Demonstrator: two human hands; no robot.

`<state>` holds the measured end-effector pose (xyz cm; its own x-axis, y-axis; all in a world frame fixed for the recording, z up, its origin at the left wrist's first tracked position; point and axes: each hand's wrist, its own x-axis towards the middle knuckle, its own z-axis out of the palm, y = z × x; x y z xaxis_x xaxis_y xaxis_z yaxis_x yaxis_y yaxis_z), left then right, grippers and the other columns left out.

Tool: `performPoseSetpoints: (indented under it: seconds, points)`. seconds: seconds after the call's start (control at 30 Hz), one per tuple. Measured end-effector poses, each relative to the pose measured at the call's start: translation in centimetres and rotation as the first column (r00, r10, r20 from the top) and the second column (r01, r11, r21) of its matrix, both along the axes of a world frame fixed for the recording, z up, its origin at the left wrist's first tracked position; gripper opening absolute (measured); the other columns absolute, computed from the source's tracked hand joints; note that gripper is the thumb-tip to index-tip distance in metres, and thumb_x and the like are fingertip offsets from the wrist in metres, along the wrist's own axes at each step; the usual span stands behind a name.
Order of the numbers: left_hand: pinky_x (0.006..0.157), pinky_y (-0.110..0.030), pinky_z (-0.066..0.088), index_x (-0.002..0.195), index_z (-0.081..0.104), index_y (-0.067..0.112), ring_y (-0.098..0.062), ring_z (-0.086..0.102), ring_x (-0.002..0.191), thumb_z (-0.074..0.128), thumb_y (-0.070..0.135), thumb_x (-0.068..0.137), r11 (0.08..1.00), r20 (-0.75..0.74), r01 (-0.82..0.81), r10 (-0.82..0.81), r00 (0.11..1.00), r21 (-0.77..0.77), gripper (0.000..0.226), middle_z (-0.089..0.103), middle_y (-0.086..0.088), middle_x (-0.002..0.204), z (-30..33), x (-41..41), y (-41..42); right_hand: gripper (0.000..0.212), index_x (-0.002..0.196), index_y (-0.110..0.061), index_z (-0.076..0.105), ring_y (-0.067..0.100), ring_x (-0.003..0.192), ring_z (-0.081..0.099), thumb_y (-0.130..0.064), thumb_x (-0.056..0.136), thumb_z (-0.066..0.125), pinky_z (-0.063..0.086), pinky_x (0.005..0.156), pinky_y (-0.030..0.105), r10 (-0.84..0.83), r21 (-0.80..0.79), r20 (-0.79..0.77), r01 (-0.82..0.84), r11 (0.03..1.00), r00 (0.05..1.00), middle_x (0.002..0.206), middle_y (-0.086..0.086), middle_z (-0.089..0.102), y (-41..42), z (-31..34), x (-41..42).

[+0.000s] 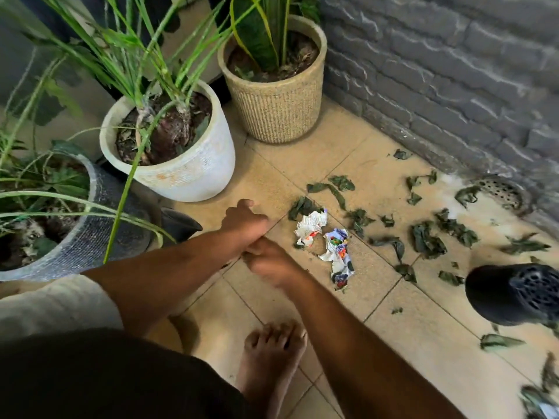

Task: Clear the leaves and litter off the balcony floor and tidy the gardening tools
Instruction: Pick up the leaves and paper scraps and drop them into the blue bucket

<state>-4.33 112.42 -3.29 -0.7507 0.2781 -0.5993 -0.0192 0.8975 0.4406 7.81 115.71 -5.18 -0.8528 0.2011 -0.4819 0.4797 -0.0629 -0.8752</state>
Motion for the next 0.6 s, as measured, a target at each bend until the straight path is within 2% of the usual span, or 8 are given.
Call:
performPoseSetpoints:
  seconds: [0.07, 0.13, 0.17, 0.33, 0.4, 0.47, 0.53, 0.6]
  points:
    - [0.107, -0.044, 0.053, 0.152, 0.045, 0.031, -0.034, 0.059, 0.128, 0.067, 0.039, 0.084, 0.998, -0.015, -0.057, 0.057, 0.998, 0.039, 0.072, 0.050, -0.013, 0.145, -1.6, -0.4, 0.1, 0.033, 0.125, -0.025, 0.063, 0.020, 0.107, 0.065, -0.013, 0.097, 0.050, 0.048, 0.077, 0.032, -0.108, -0.013, 0.030, 0.109, 0.994, 0.994, 0.122, 0.002, 0.070, 2.4, 1.8, 1.3]
    - [0.110, -0.044, 0.050, 0.151, 0.043, 0.028, -0.034, 0.054, 0.132, 0.068, 0.045, 0.086, 0.985, 0.036, 0.006, 0.000, 0.999, -0.172, 0.072, 0.047, -0.013, 0.147, -2.7, -1.2, -0.9, 0.033, 0.128, -0.038, 0.062, 0.015, 0.119, 0.061, -0.021, 0.102, 0.051, 0.052, 0.092, 0.034, -0.217, -0.006, 0.045, 0.218, 0.976, 0.975, 0.127, -0.012, 0.066, 4.4, 1.6, 2.5]
    - [0.110, -0.045, 0.049, 0.150, 0.044, 0.026, -0.034, 0.053, 0.132, 0.065, 0.051, 0.085, 0.995, -0.096, 0.063, -0.070, 0.993, -0.078, 0.074, 0.047, -0.012, 0.147, -4.0, -3.0, -0.1, 0.033, 0.130, -0.043, 0.061, 0.012, 0.122, 0.059, -0.025, 0.103, 0.052, 0.053, 0.097, 0.036, -0.240, 0.016, 0.055, 0.240, 0.971, 0.969, 0.130, -0.016, 0.064, 5.1, 1.7, 3.2]
    - [0.083, -0.053, 0.057, 0.124, 0.066, 0.026, -0.038, 0.076, 0.098, 0.059, 0.040, 0.095, 0.903, -0.293, 0.423, -0.427, 0.856, -0.080, 0.033, 0.074, -0.004, 0.118, -9.6, 15.5, -12.6, 0.033, 0.139, -0.034, 0.059, 0.012, 0.098, 0.066, -0.025, 0.109, 0.051, 0.056, 0.073, 0.029, -0.399, 0.075, 0.003, 0.398, 0.914, 0.917, 0.129, -0.006, 0.068, 8.3, 0.5, 5.4]
    - [0.078, -0.050, 0.057, 0.117, 0.066, 0.032, -0.037, 0.075, 0.093, 0.062, 0.046, 0.099, 0.908, -0.261, 0.416, -0.414, 0.872, -0.052, 0.023, 0.076, -0.002, 0.117, -12.7, 10.3, -10.8, 0.028, 0.133, -0.030, 0.064, 0.022, 0.090, 0.071, -0.022, 0.108, 0.054, 0.063, 0.076, 0.042, -0.470, 0.140, -0.006, 0.466, 0.873, 0.882, 0.121, 0.001, 0.071, 9.4, 0.5, 6.3]
    - [0.075, -0.045, 0.053, 0.118, 0.052, 0.037, -0.037, 0.065, 0.103, 0.077, 0.067, 0.084, 0.933, -0.254, 0.342, -0.359, 0.898, -0.111, 0.052, 0.065, -0.007, 0.132, -13.1, -1.9, -2.2, 0.028, 0.124, -0.026, 0.066, 0.025, 0.086, 0.073, -0.010, 0.104, 0.055, 0.064, 0.075, 0.046, -0.513, 0.265, 0.011, 0.492, 0.829, 0.858, 0.116, 0.002, 0.072, 10.7, 0.5, 7.2]
    - [0.061, -0.031, 0.047, 0.126, 0.048, 0.025, -0.031, 0.058, 0.110, 0.079, 0.043, 0.089, 0.973, -0.147, 0.206, -0.220, 0.964, -0.107, 0.052, 0.053, -0.012, 0.131, -9.6, -4.8, 3.0, 0.026, 0.119, -0.031, 0.063, 0.020, 0.075, 0.072, -0.013, 0.104, 0.052, 0.061, 0.063, 0.035, -0.545, 0.455, 0.106, 0.446, 0.771, 0.832, 0.103, -0.004, 0.073, 12.0, 0.4, 8.4]
    - [0.057, -0.025, 0.044, 0.131, 0.051, 0.022, -0.025, 0.057, 0.108, 0.077, 0.017, 0.090, 0.925, -0.103, 0.308, -0.336, 0.936, -0.220, 0.049, 0.048, -0.010, 0.131, -6.5, -0.8, 4.1, 0.020, 0.117, -0.037, 0.060, 0.022, 0.074, 0.073, -0.027, 0.102, 0.051, 0.063, 0.068, 0.036, -0.634, 0.540, 0.185, 0.461, 0.704, 0.751, 0.098, -0.004, 0.072, 13.1, -0.4, 10.3]
